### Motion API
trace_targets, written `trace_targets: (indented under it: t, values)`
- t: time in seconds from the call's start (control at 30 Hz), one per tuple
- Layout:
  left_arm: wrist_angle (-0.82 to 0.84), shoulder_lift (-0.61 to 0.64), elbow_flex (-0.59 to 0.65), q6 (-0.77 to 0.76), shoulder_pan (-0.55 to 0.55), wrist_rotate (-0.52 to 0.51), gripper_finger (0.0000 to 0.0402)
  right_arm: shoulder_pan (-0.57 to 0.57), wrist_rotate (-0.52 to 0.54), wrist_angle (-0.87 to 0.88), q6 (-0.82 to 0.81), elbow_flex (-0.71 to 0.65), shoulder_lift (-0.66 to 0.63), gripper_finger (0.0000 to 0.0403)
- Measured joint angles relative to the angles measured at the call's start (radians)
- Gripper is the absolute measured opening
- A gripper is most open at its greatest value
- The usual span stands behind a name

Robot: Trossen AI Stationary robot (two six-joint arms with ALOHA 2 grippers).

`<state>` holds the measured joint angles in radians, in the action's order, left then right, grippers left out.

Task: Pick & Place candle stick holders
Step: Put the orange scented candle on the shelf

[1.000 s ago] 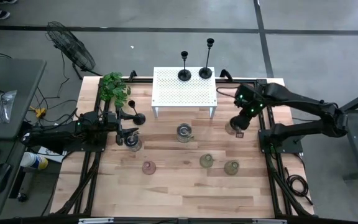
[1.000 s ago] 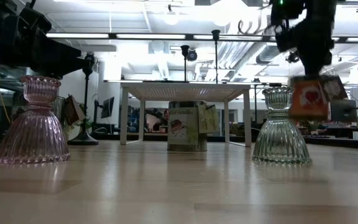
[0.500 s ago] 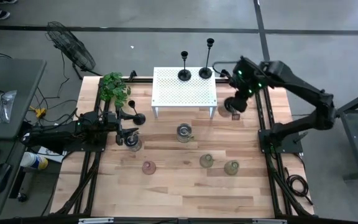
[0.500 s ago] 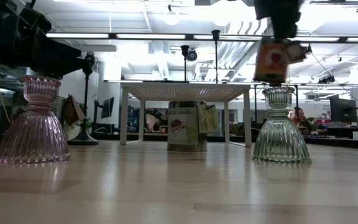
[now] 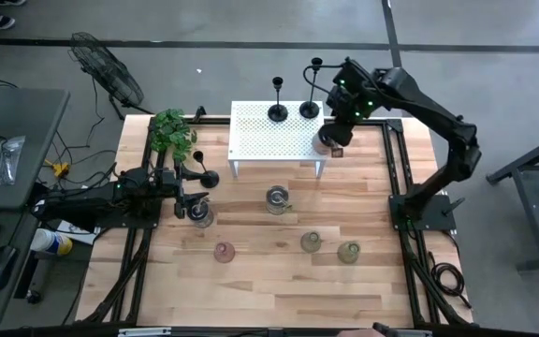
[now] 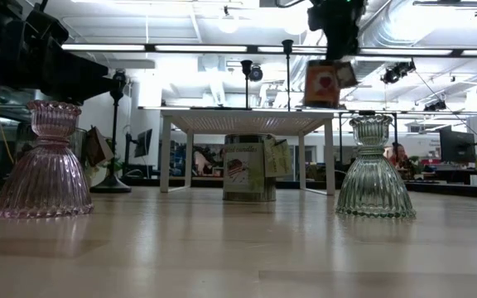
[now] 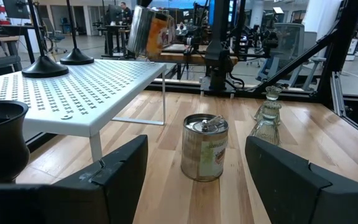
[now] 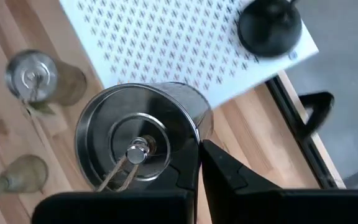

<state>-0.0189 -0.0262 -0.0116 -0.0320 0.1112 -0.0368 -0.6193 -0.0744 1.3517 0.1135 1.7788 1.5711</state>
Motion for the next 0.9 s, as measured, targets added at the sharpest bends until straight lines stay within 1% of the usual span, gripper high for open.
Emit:
trace_targets:
  t: [0.13,0.47,0.9]
  values:
    - [0.0,0.0,0.0,0.0,0.0,0.0,0.0265,-0.004,0.006,-0.041,0.0,0.008,0.032,0.0004]
    - [0.0,0.0,0.0,0.0,0.0,0.0,0.0265,-0.024,-0.037,-0.14,-0.003,0.015,0.089,0.0004]
    - [0.0,0.0,0.0,0.0,0.0,0.0,0.0265,-0.077,-0.03,-0.223,0.014,0.016,0.14,0.0004]
